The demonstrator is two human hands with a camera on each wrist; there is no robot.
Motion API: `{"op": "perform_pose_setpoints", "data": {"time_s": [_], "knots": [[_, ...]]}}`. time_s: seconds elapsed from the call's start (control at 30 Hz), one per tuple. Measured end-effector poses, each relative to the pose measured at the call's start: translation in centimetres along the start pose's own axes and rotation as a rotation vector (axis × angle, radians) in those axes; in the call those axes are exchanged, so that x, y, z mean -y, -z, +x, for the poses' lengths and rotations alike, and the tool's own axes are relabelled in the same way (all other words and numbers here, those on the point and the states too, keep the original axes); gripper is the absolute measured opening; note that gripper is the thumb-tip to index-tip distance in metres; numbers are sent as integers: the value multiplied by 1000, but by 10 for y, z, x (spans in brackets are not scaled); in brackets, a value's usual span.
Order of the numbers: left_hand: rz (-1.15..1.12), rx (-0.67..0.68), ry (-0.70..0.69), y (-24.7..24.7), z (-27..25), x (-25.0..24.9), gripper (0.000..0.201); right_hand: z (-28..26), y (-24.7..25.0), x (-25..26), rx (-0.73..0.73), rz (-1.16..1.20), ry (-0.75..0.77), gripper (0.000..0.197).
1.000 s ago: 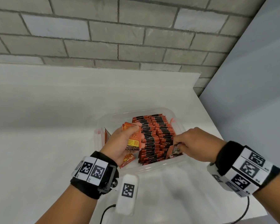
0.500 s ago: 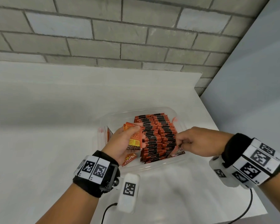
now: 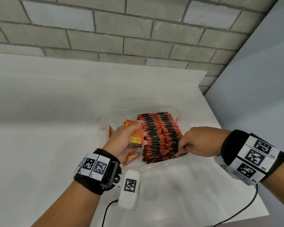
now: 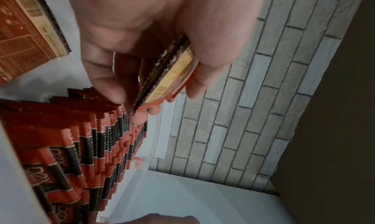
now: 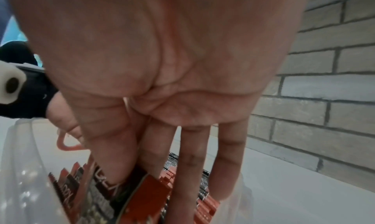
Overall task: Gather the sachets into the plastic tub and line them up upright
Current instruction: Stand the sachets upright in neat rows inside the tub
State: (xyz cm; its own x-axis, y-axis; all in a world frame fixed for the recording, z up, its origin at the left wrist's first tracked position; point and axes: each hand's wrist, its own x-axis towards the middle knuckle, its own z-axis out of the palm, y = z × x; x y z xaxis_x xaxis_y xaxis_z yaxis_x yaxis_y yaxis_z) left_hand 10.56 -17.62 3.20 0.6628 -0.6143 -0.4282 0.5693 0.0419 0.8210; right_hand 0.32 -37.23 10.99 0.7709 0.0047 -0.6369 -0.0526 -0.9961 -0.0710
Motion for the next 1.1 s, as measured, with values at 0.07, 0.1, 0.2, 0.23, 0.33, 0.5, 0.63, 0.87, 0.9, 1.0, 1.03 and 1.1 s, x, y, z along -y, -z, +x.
{"op": "perform_pose_setpoints", "data": {"time_s": [0.07, 0.1, 0.2, 0.23, 0.33, 0.5, 0.63, 0.87, 0.9, 1.0, 1.03, 1.1], "knots": [[-11, 6, -1, 0, 1, 0, 19, -1, 1, 2, -26, -58, 14, 41], [-14, 8, -1, 0, 1, 0, 20, -3, 2, 4, -44, -80, 18, 42], [-19, 11, 3, 2, 2, 0, 20, -7, 8, 5, -79, -121, 28, 43], [-21, 14, 3, 2, 3, 0, 20, -7, 9, 6, -88, -134, 27, 43], [-19, 22, 4, 2, 4, -1, 20, -1, 7, 6, -116, -189, 9, 41], [-15, 36, -1, 3, 6, 0, 20, 9, 0, 8, -66, -216, -40, 35], [-20, 39, 2, 3, 7, 1, 20, 13, -8, 8, -45, -226, -45, 32], [-26, 50, 3, 4, 9, 2, 21, 16, -15, 7, -110, -265, -35, 32], [-25, 52, 2, 4, 9, 2, 21, 15, -16, 7, -114, -274, -36, 30], [-21, 56, 3, 4, 10, 2, 21, 17, -17, 8, -100, -289, -43, 24], [-22, 56, 5, 4, 10, 2, 20, 18, -18, 8, -99, -295, -36, 23], [-20, 56, 5, 4, 9, 2, 20, 20, -19, 8, -81, -296, -34, 22]]}}
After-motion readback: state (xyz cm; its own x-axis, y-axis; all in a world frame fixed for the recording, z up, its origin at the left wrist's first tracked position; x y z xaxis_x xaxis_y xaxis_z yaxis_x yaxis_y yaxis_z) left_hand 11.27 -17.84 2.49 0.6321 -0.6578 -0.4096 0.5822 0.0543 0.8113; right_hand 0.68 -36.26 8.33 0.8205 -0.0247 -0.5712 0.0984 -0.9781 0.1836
